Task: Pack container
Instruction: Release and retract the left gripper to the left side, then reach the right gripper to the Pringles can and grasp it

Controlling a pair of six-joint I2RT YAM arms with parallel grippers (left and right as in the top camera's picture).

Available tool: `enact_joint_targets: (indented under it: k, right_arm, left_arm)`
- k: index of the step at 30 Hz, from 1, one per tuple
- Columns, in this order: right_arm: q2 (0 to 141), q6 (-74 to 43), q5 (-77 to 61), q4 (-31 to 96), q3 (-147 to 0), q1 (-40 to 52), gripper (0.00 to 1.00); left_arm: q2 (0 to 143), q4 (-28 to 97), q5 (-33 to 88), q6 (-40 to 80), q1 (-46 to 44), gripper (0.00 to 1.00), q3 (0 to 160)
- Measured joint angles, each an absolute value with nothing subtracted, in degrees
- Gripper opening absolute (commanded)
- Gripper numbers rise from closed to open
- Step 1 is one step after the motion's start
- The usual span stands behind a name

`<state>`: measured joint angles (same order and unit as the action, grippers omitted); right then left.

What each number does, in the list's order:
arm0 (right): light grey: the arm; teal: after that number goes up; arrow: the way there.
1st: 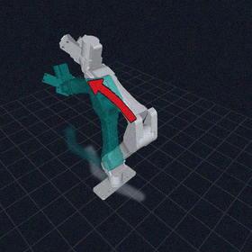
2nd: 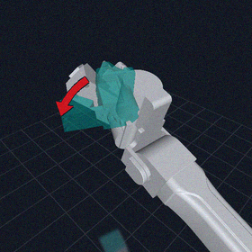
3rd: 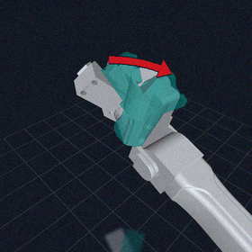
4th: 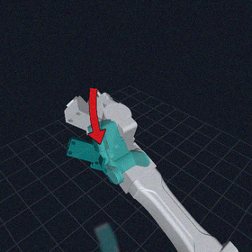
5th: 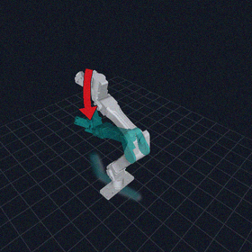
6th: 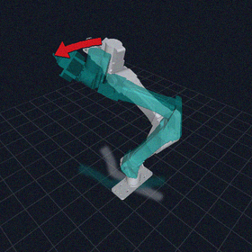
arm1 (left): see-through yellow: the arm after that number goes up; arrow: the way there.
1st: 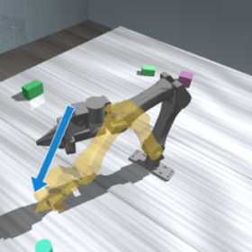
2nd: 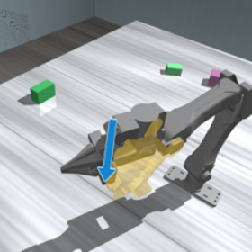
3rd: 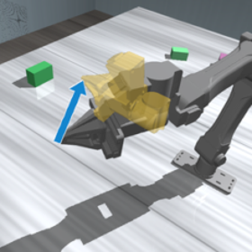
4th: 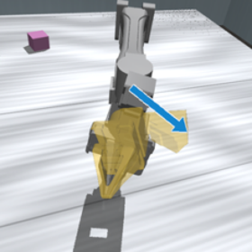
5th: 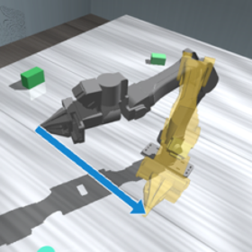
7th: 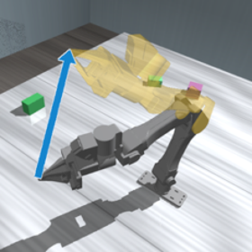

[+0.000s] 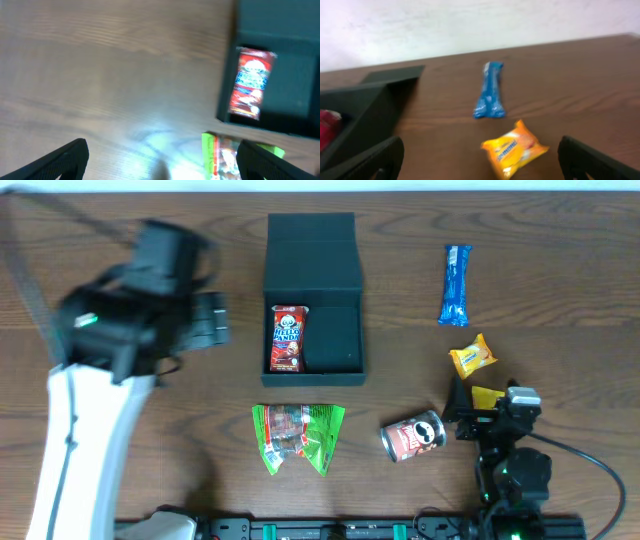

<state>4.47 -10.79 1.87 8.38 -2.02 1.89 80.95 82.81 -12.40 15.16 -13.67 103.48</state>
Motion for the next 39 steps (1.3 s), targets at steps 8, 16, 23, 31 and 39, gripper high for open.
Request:
enact_joint_targets:
  k: [8,16,23,31,39]
  right_arm:
    - [8.58,-18.79,2.28,36.34,-24.25,2.28,0.99]
    - [13.96,-20.18,-4.62,50.06,-49.76,2.28,0.99]
    - [15.49,-38.33,-11.84,60.51,-50.98,2.28,0.99]
    - [28.49,-58.33,-14.15,65.93,-50.94,2.28,0.99]
    - [42.3,-71.05,-16.27,57.52,-50.94,7.18,0.99]
  left_arm:
    - [78.22,86.74,-10.41,15.62,-3.38,0.95,102.74]
    - [79.24,86.04,-9.41,17.21,-3.2,0.95,94.72]
    - [79.35,85.43,-9.47,17.78,-3.2,0.95,90.45]
    - [79.35,85.32,-9.65,17.8,-3.2,0.95,90.35]
    - [79.35,85.27,-9.65,17.8,-3.2,0.95,90.35]
